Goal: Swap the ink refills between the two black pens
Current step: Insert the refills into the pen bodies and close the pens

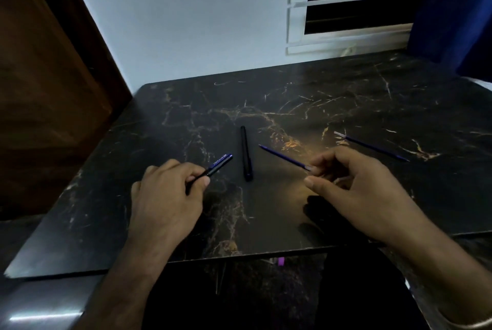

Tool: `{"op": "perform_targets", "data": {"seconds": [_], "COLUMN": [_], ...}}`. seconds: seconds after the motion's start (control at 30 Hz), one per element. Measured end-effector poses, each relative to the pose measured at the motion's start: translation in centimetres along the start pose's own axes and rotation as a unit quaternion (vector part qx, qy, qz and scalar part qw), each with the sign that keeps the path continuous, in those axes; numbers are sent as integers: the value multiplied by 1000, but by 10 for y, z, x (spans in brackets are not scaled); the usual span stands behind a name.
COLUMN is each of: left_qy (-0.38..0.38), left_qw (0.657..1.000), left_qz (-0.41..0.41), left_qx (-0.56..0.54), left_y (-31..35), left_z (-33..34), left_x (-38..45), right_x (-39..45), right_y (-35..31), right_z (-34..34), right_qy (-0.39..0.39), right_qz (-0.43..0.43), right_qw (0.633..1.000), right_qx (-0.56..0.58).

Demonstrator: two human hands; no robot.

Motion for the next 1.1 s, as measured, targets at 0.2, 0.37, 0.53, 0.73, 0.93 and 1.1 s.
{"op": "perform_targets", "data": {"seconds": [0.2, 0.37, 0.53, 0.73, 0.93, 1.1], "left_qy": [-15, -10, -36, -1, 15, 38], "left_qw": [997, 997, 997, 999, 1000, 930], "left_qz": [-68, -69, -69, -32, 9, -8], "left_qx": [40, 25, 25, 25, 1, -366], "left_y": [-7, -9, -3, 5, 9, 28], "left_z": [9, 11, 10, -1, -1, -2], "left_x": [8, 8, 4, -8, -13, -4], "right_x": [-2, -2, 23, 63, 58, 12], "right_y": [2, -4, -40, -67, -82, -67], "right_z": [2, 1, 38, 93, 81, 49], "right_qy": [-18, -37, -58, -92, -42, -29], "right_qz": [15, 18, -81, -91, -80, -103], "right_qw": [999, 998, 982, 940, 951, 992], "right_qx": [-31, -50, -164, -316, -294, -70]}}
Point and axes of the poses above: each hand's wrist, its own x-axis towards the middle knuckle, its own z-axis out of the palm, y = z × x, the point moved 2 cm from there along x, towards the middle knuckle, and after that the axes turned 11 degrees about z, right-handed, at the moved point
